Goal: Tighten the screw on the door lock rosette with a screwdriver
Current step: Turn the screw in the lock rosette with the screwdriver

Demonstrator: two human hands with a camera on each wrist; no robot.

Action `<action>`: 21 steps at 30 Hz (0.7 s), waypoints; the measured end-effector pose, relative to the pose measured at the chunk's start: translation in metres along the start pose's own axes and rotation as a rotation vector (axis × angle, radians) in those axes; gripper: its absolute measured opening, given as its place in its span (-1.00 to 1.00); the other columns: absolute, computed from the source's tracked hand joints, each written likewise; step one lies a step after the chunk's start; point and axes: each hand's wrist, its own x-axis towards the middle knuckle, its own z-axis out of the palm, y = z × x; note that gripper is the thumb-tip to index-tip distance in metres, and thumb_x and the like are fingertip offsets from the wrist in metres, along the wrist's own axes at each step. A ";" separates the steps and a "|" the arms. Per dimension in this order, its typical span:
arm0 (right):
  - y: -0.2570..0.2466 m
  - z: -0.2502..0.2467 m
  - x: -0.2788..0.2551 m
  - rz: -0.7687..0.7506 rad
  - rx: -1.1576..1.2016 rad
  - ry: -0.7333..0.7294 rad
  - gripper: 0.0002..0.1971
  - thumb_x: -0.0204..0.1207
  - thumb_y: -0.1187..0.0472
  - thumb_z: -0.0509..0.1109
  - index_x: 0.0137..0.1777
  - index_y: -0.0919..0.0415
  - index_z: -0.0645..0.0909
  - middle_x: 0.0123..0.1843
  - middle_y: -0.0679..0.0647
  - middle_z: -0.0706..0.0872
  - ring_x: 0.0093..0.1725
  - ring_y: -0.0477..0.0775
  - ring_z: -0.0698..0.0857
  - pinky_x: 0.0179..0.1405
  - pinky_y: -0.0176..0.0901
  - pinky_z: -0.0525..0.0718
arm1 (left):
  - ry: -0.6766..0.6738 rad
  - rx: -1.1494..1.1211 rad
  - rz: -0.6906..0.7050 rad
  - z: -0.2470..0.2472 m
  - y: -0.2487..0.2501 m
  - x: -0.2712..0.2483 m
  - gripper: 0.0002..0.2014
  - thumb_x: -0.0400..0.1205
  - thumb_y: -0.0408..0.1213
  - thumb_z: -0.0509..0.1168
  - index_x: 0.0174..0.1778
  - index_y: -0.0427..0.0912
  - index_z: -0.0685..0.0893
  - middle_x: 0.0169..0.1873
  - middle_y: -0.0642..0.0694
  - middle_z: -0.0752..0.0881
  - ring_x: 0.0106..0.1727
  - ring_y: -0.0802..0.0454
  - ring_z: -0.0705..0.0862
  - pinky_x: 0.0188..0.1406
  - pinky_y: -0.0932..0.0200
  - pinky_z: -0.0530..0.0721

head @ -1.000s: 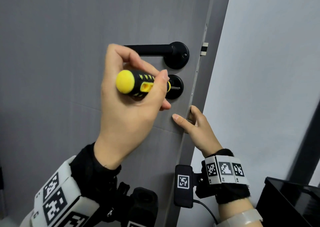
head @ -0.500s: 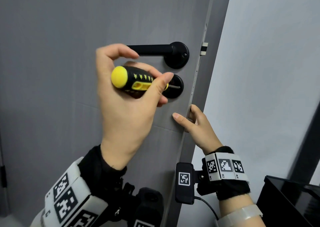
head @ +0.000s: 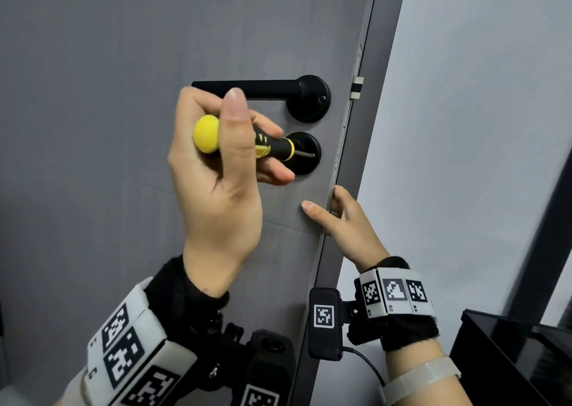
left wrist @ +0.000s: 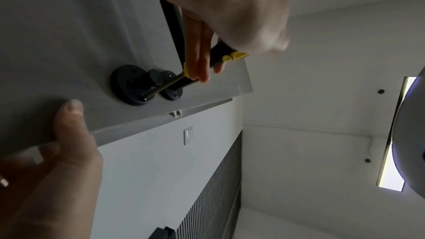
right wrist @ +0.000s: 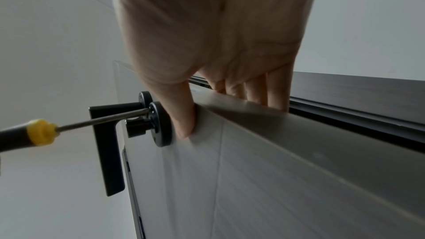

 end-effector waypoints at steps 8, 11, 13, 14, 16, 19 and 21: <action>-0.003 0.000 0.001 0.014 -0.022 -0.006 -0.75 0.49 0.12 0.43 0.13 0.08 0.55 0.04 -0.09 0.75 0.04 -0.08 0.73 -0.02 -0.21 0.62 | -0.085 0.128 0.082 -0.007 0.001 -0.008 -0.89 0.64 -0.18 0.16 -0.21 -0.04 0.48 -0.36 0.10 0.66 -0.49 0.01 0.76 -0.51 0.16 0.71; -0.002 0.001 0.002 0.022 -0.046 0.006 -0.70 0.47 0.09 0.44 0.17 0.09 0.55 0.13 -0.02 0.75 0.14 0.00 0.73 0.13 -0.05 0.67 | -0.140 0.181 0.158 -0.010 0.002 -0.009 -0.92 0.66 -0.26 0.15 -0.10 0.03 0.44 -0.21 -0.19 0.68 -0.40 -0.01 0.78 -0.44 0.09 0.75; -0.002 0.001 0.002 0.030 -0.048 0.007 -0.70 0.47 0.09 0.44 0.18 0.10 0.55 0.12 -0.04 0.75 0.13 -0.01 0.73 0.17 -0.03 0.67 | -0.154 0.175 0.166 -0.014 0.000 -0.006 -0.87 0.67 -0.30 0.12 -0.06 0.05 0.36 -0.15 -0.25 0.67 -0.33 -0.09 0.78 -0.39 0.05 0.76; -0.003 0.001 0.001 0.030 -0.046 0.006 -0.70 0.48 0.09 0.43 0.18 0.10 0.55 0.09 -0.07 0.74 0.10 -0.04 0.72 0.15 -0.05 0.66 | -0.155 0.154 0.152 -0.017 0.000 -0.004 -0.87 0.67 -0.33 0.10 -0.05 0.04 0.33 -0.13 -0.27 0.66 -0.29 -0.15 0.77 -0.37 0.03 0.77; -0.004 0.001 0.001 0.028 -0.043 0.001 -0.70 0.49 0.10 0.43 0.18 0.11 0.55 0.04 -0.11 0.73 0.06 -0.07 0.71 0.12 -0.10 0.65 | -0.163 0.103 0.120 -0.021 0.000 0.000 -0.87 0.64 -0.37 0.08 -0.07 -0.01 0.35 -0.14 -0.31 0.66 -0.22 -0.24 0.75 -0.36 -0.01 0.77; -0.005 0.001 -0.001 0.030 -0.047 -0.007 -0.69 0.50 0.10 0.41 0.21 0.12 0.54 0.07 -0.11 0.73 0.08 -0.10 0.71 0.13 -0.13 0.64 | -0.168 0.130 0.130 -0.020 0.002 0.003 -0.87 0.55 -0.36 0.09 -0.16 -0.01 0.46 -0.21 -0.29 0.68 -0.21 -0.25 0.74 -0.38 0.00 0.75; -0.005 0.001 -0.001 0.037 -0.046 -0.008 -0.67 0.49 0.09 0.42 0.23 0.12 0.53 0.14 -0.06 0.74 0.14 -0.06 0.72 0.17 -0.09 0.65 | -0.184 0.159 0.137 -0.015 0.003 0.004 -0.91 0.55 -0.32 0.13 -0.22 -0.10 0.52 -0.30 -0.26 0.66 -0.31 -0.23 0.72 -0.44 0.01 0.72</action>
